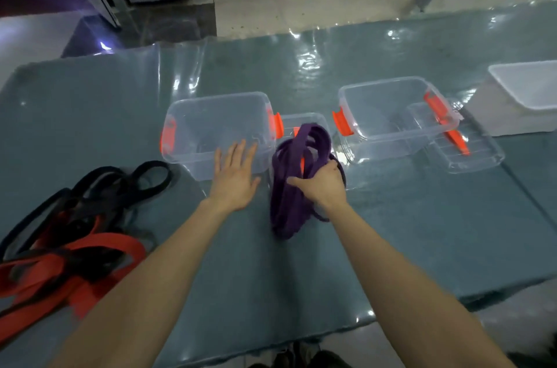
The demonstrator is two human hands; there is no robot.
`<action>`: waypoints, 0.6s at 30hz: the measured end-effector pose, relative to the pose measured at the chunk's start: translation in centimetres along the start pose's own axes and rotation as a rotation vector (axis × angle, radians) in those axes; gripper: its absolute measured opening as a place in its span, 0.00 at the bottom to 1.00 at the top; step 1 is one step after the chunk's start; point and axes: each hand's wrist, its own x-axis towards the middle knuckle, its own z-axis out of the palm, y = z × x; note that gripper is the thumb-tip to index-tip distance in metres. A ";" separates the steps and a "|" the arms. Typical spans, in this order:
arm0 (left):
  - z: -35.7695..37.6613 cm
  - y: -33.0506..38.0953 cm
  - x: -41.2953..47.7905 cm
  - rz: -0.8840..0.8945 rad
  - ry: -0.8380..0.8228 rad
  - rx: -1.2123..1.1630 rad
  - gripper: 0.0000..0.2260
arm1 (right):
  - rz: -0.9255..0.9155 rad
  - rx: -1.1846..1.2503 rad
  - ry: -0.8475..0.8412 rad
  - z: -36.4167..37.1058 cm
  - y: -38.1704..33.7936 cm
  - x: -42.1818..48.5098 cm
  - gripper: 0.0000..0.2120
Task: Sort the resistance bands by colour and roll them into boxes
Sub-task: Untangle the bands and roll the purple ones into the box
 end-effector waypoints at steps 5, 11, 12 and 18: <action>1.6 0.3 -0.5 0.006 0.026 0.030 0.50 | -0.226 -0.555 -0.020 4.0 2.8 0.3 0.44; 1.2 0.5 -0.9 0.028 0.035 0.019 0.50 | -0.261 -0.827 -0.173 6.9 5.9 -0.5 0.33; 1.0 0.5 -1.0 0.026 0.034 0.021 0.50 | -0.272 -0.818 -0.165 6.6 5.9 -0.5 0.32; -2.3 0.5 -2.6 0.075 0.116 -0.075 0.34 | -0.458 -0.813 -0.028 2.7 4.1 -2.3 0.15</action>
